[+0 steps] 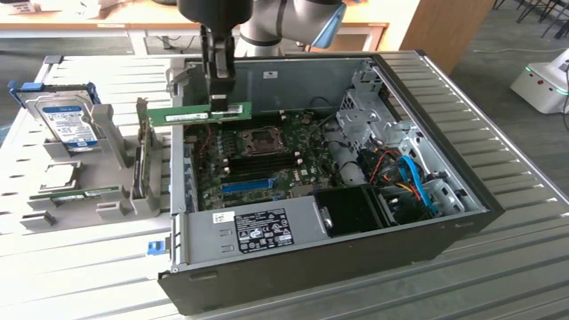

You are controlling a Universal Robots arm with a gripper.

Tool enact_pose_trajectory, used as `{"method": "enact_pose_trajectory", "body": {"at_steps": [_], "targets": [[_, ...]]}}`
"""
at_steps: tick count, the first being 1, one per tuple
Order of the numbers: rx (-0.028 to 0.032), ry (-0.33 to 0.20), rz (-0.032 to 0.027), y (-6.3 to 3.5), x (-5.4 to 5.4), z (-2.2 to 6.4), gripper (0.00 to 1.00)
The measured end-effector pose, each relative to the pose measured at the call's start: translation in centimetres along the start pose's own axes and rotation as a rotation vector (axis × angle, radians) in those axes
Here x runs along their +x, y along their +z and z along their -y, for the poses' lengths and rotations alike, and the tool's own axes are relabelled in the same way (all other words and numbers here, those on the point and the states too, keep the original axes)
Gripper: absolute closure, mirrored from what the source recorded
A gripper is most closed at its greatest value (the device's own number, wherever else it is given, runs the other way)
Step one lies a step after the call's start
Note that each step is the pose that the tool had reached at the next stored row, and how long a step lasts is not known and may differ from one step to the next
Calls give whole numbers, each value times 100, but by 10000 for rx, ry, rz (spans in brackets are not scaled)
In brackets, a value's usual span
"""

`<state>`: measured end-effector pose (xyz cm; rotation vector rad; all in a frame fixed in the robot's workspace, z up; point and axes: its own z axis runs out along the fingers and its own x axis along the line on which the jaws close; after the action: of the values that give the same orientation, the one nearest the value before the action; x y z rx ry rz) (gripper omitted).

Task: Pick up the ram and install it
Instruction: 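Pick up the ram and move it above insertion slot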

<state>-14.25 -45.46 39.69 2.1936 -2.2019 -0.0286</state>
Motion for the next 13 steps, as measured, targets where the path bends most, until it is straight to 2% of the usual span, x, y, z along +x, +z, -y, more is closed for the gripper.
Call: {"method": "enact_pose_trajectory", "body": {"at_steps": [13], "targets": [[0, -39, -2, -13, -4, 375, 88]]}}
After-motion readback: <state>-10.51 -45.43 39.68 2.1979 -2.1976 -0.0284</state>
